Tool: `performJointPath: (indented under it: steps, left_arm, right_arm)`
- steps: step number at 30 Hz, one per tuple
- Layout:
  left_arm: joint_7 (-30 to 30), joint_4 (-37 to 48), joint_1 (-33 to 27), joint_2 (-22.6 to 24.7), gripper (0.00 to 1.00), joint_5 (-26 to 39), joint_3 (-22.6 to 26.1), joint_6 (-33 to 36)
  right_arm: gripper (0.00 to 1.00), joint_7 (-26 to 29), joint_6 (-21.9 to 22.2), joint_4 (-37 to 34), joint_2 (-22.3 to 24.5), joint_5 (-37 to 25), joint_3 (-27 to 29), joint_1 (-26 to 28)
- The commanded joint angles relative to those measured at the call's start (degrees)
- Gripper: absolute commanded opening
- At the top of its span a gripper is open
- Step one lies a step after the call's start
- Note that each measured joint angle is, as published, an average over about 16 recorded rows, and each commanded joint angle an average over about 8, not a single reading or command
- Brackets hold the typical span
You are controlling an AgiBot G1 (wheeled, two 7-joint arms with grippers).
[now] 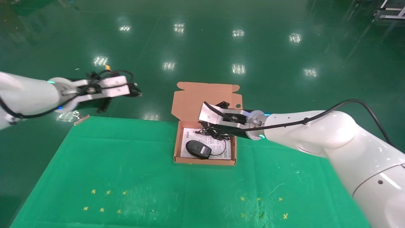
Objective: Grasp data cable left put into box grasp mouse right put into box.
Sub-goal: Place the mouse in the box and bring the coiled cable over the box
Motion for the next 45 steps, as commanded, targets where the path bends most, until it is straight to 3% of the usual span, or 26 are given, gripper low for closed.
performJointPath:
  steps: [1,11,19,28,36,37,44,45]
  left_arm:
    - [0.63,0.84,0.45,0.77,0.00,-0.49,0.25,-0.84]
    - [8.30,13.40,4.37,11.24,0.00,-5.34,2.01,-14.16]
    - [17.41,25.83,5.88,19.56,0.00,-12.94,3.46,-22.43]
    - [26.57,28.39,7.54,21.49,0.00,-25.40,7.21,-27.33]
    - [31.90,27.88,7.87,21.67,0.00,-35.14,11.76,-28.54]
    - [32.39,27.91,7.81,21.68,0.06,-36.02,12.21,-28.48]
    - [34.10,28.20,7.50,21.89,0.93,-40.59,14.06,-27.99]
    - [34.16,28.21,7.49,21.91,1.00,-40.91,14.16,-27.97]
  right_arm:
    - [1.00,0.25,-0.06,0.45,0.41,0.10,-0.10,0.08]
    - [1.00,3.12,1.07,3.87,7.66,-1.64,0.17,1.73]
    - [1.00,7.80,0.84,8.72,14.17,-4.65,-0.72,2.34]
    - [1.00,14.73,0.15,15.27,20.03,-9.12,-2.48,1.66]
    - [1.00,20.68,0.19,20.09,22.46,-12.97,-3.74,1.36]
    - [1.00,21.21,0.25,20.49,22.58,-13.30,-3.83,1.30]
    - [1.00,23.20,0.35,22.30,23.29,-14.75,-4.25,1.15]
    - [1.00,23.28,0.35,22.41,23.34,-14.84,-4.27,1.14]
